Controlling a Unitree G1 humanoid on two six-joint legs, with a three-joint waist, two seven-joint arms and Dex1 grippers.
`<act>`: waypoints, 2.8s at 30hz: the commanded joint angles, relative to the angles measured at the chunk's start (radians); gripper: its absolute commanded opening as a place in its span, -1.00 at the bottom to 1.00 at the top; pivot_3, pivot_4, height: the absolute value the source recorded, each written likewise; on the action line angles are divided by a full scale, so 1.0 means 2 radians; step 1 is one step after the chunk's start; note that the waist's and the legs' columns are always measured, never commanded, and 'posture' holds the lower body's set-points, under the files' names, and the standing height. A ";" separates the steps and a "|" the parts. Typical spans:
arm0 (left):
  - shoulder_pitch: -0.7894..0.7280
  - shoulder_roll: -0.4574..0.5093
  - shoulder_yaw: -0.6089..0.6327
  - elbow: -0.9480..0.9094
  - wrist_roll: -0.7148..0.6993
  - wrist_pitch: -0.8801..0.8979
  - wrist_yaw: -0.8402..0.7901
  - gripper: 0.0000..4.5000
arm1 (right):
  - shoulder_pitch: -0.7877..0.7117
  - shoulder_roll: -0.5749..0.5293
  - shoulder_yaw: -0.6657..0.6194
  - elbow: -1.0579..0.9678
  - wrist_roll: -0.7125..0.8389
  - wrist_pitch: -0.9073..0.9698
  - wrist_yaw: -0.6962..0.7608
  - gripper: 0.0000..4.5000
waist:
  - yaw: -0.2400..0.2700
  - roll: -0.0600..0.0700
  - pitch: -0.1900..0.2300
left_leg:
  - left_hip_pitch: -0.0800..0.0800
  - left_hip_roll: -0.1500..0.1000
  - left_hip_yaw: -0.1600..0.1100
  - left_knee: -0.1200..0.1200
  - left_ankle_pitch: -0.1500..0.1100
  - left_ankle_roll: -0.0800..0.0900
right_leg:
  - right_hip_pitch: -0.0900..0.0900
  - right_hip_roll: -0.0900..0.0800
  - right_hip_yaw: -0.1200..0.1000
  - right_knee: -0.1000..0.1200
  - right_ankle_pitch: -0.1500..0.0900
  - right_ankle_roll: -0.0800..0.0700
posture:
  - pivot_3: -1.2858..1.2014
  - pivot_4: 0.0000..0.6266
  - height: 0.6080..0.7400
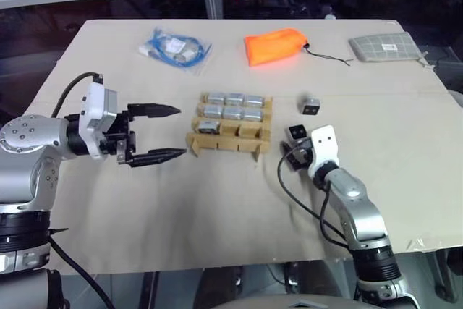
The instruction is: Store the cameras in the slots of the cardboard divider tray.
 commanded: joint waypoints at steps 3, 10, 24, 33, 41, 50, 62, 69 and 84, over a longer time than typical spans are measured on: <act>-0.012 0.012 0.016 0.001 -0.005 -0.005 -0.004 1.00 | -0.007 0.002 -0.007 -0.002 0.006 -0.024 -0.007 0.15 | 0.000 0.000 0.000 | 0.000 0.000 0.000 0.000 0.000 0.000 | 0.000 0.000 0.000 0.000 0.000 0.000 | 0.03 -0.52 1.00; -0.017 0.008 0.011 0.005 -0.004 -0.005 -0.004 1.00 | -0.004 -0.004 -0.005 -0.015 0.009 -0.032 0.001 -0.17 | 0.000 0.000 0.000 | 0.000 0.000 0.000 0.000 0.000 0.000 | 0.000 0.000 0.000 0.000 0.000 0.000 | 0.03 -0.52 1.00; -0.010 -0.134 -0.012 -0.085 -0.144 0.227 0.204 1.00 | -0.067 -0.123 0.087 -0.099 -0.029 -0.176 0.147 -0.17 | 0.001 0.000 0.000 | 0.001 0.000 0.000 0.001 0.000 0.000 | 0.001 0.000 0.000 0.000 0.000 0.000 | 0.03 -0.52 1.00; -0.007 -0.244 -0.005 -0.129 -0.261 0.339 0.376 1.00 | -0.096 -0.127 0.117 -0.059 -0.066 -0.257 0.152 -0.17 | 0.004 -0.002 0.000 | 0.002 0.000 -0.001 0.001 0.000 0.000 | 0.002 -0.001 0.000 0.001 0.000 0.000 | 0.03 -0.52 1.00; -0.023 -0.272 0.022 -0.106 -0.351 0.365 0.452 1.00 | -0.106 -0.125 0.120 -0.044 -0.073 -0.280 0.158 -0.17 | 0.007 -0.002 0.000 | 0.003 0.000 -0.002 0.001 0.000 -0.001 | 0.003 0.000 0.000 0.001 0.000 0.000 | 0.03 -0.52 1.00; -0.011 -0.256 0.012 -0.099 -0.358 0.376 0.434 -0.09 | -0.104 -0.120 0.119 -0.045 -0.078 -0.285 0.157 -0.17 | 0.011 -0.002 0.000 | 0.003 0.000 -0.002 0.001 0.000 -0.001 | 0.003 0.000 0.000 0.001 0.000 0.000 | 0.03 -0.52 1.00; -0.009 -0.248 0.004 -0.092 -0.355 0.383 0.415 -0.67 | -0.104 -0.116 0.115 -0.046 -0.077 -0.290 0.154 -0.17 | 0.011 -0.002 0.000 | 0.003 -0.001 -0.002 0.001 0.000 -0.001 | 0.003 0.000 0.000 0.001 0.000 0.000 | 0.03 -0.52 1.00; -0.008 -0.245 0.003 -0.092 -0.351 0.385 0.410 -0.67 | -0.103 -0.118 0.114 -0.052 -0.077 -0.282 0.156 -0.17 | 0.011 -0.002 0.000 | 0.003 -0.001 -0.002 0.001 0.000 -0.001 | 0.003 0.000 0.000 0.001 0.000 0.000 | 0.03 -0.52 1.00; -0.023 -0.251 0.001 -0.078 -0.352 0.375 0.414 0.68 | -0.104 -0.115 0.107 -0.045 -0.073 -0.306 0.152 -0.17 | 0.012 -0.002 0.000 | 0.003 -0.001 -0.002 0.001 0.000 -0.001 | 0.004 0.000 -0.001 0.001 0.000 0.000 | 0.03 -0.52 1.00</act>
